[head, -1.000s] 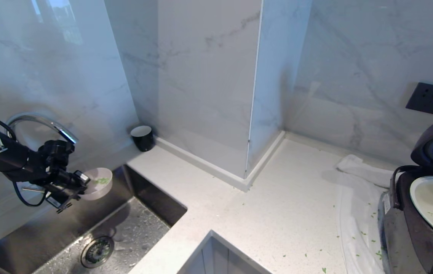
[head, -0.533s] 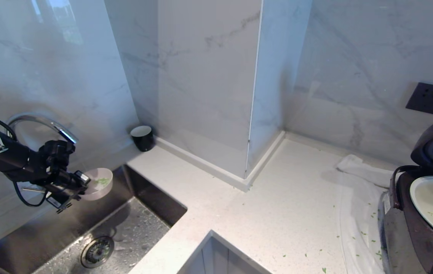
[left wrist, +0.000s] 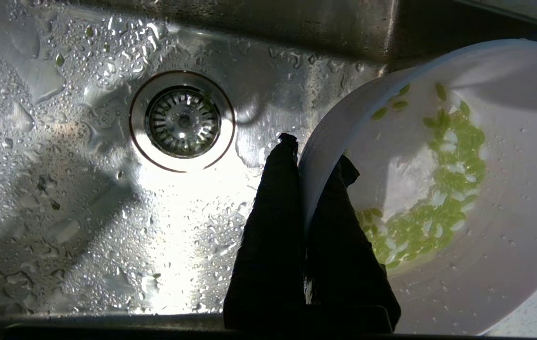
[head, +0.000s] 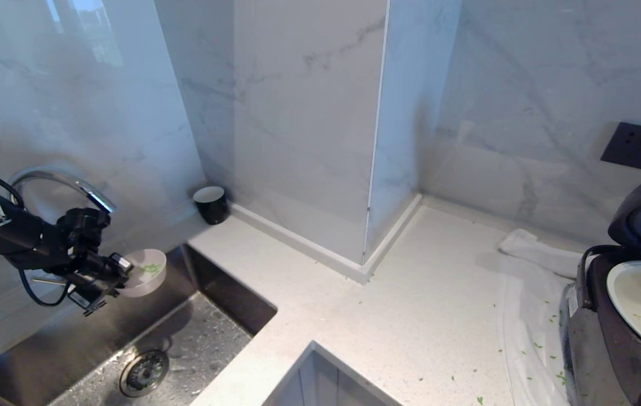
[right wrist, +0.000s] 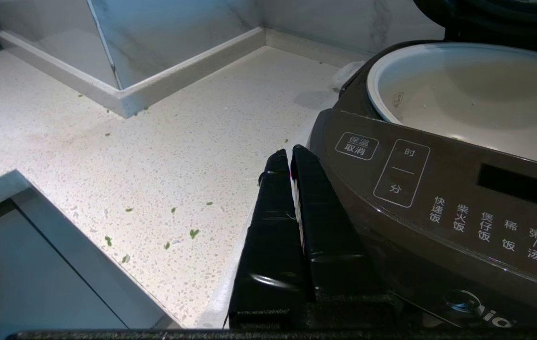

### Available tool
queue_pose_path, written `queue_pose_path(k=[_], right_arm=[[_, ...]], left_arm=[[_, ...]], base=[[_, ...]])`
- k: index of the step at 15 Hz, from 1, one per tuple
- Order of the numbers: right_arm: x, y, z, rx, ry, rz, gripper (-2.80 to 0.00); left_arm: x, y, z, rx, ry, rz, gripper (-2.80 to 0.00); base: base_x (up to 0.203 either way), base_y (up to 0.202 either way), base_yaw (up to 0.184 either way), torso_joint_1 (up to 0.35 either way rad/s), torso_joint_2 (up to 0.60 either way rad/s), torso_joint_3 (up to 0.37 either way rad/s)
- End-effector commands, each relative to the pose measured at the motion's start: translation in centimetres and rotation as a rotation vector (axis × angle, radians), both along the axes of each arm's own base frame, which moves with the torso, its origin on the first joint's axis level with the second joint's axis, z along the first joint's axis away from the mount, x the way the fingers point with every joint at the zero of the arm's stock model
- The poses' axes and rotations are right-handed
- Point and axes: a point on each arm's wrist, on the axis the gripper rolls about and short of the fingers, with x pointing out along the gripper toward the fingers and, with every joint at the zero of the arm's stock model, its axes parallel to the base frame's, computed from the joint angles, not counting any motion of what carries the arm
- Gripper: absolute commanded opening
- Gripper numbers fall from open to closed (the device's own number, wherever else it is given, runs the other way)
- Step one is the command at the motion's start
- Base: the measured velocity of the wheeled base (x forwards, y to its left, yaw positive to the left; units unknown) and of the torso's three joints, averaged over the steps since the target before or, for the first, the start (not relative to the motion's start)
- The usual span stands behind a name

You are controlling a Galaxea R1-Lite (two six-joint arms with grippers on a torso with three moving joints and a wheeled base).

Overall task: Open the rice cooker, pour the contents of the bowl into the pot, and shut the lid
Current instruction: Fill a bowl with water from the tap

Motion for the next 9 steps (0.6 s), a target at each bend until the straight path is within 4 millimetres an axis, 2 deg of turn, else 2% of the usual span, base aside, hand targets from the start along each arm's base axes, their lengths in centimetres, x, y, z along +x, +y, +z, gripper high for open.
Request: queue_pose_path(k=[1,9], right_arm=[[0.00,0.00,0.00,-0.001,0.000,0.002,-2.80],[0.00,0.00,0.00,-0.001,0.000,0.001,-2.80]], left_arm=[[-0.04,-0.05,0.04,-0.002,0.000,0.003,-2.80],[-0.01,-0.05,-0.02,-0.002,0.000,0.003,-2.80]], base=[[0.000,0.000,0.000,0.000,0.00,0.000],[0.000,0.000,0.000,0.000,0.00,0.000]])
